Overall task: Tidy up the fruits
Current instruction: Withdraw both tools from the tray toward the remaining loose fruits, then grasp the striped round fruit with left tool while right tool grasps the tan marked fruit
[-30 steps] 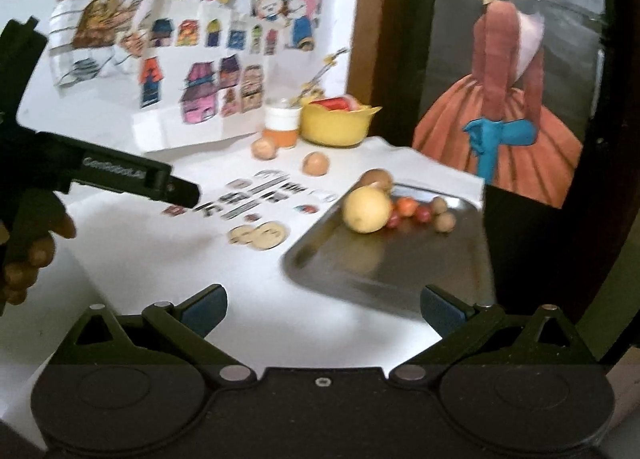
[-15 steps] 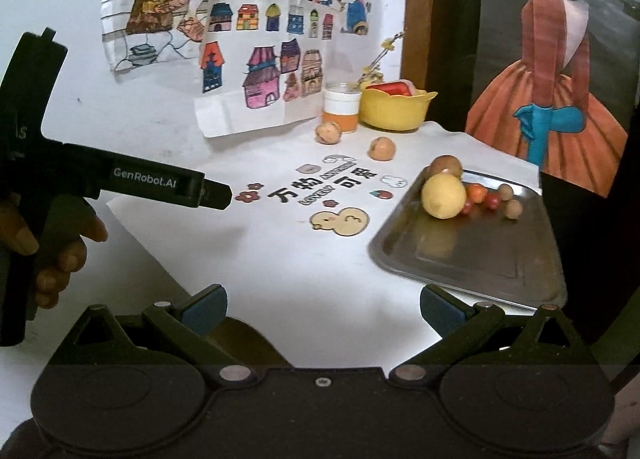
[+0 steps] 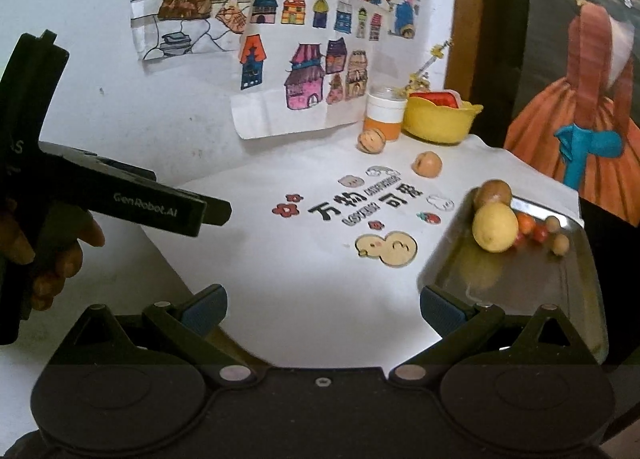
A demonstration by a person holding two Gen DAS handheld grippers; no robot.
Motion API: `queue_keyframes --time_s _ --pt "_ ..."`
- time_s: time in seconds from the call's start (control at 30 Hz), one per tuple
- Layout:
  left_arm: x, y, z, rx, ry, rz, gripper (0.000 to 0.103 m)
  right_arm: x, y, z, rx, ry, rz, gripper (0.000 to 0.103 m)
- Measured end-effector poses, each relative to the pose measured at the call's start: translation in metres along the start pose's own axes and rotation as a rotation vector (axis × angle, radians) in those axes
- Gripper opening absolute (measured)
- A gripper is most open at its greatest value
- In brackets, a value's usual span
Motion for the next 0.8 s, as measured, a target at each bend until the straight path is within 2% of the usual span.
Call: queue_keyframes --time_s 0.23,0.8 --pt "0.005 0.008 0.015 0.019 0.007 0.001 0.103 0.012 0.007 0.028 0.047 0.015 0.02 0.102" --pt "0.024 0.022 0.06 0.094 0.024 -0.028 0.103 0.052 0.002 0.087 0.149 -0.042 -0.052 0.102"
Point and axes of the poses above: each gripper's, at about its wrist camera, not at the fingertips, and y roughly the way its jaws point, x to its right, z to its top, the point moved 7 cm from there along y, roughly the way its jaws point, and after that the axes turned 13 degrees about z, right-handed, at the moved point
